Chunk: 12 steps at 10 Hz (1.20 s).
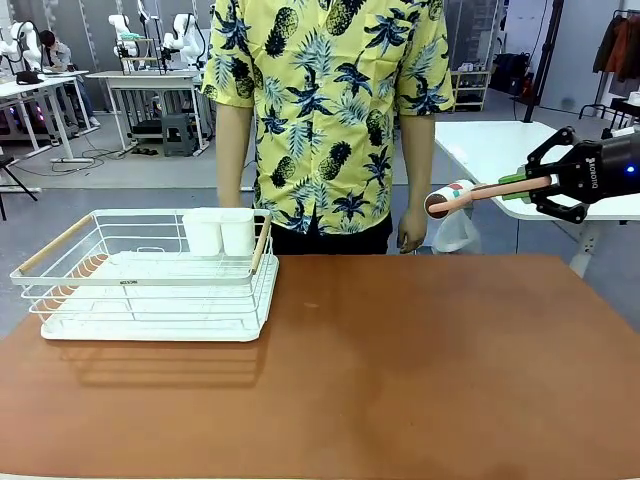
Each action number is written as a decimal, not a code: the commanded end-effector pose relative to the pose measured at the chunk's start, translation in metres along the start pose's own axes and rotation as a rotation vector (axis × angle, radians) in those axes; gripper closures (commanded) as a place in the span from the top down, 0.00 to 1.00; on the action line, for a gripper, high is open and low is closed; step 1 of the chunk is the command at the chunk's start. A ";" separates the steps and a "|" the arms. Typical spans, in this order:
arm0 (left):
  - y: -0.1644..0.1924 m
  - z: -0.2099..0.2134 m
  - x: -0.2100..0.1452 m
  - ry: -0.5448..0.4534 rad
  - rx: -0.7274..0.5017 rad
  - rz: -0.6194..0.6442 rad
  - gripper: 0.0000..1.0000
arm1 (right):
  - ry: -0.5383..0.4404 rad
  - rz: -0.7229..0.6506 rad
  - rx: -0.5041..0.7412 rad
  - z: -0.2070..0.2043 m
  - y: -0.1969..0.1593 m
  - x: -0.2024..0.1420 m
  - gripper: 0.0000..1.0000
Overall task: Clean the table.
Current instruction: Clean the table with the Lint Roller when the human lifts the Dish drying rack.
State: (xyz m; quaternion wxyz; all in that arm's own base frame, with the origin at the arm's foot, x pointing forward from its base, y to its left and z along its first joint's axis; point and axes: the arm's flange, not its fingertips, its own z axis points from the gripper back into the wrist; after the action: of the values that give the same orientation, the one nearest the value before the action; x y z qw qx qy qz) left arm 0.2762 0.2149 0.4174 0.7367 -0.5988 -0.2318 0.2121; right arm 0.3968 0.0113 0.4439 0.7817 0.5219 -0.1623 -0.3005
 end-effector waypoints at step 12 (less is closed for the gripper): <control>0.000 0.003 -0.001 0.008 -0.009 -0.007 1.00 | 0.002 0.003 -0.001 -0.001 0.001 -0.001 0.00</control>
State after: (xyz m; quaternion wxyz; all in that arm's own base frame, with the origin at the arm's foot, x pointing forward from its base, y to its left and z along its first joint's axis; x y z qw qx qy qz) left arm 0.2762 0.2149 0.4174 0.7367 -0.5988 -0.2318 0.2121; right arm 0.3968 0.0113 0.4439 0.7817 0.5219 -0.1623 -0.3005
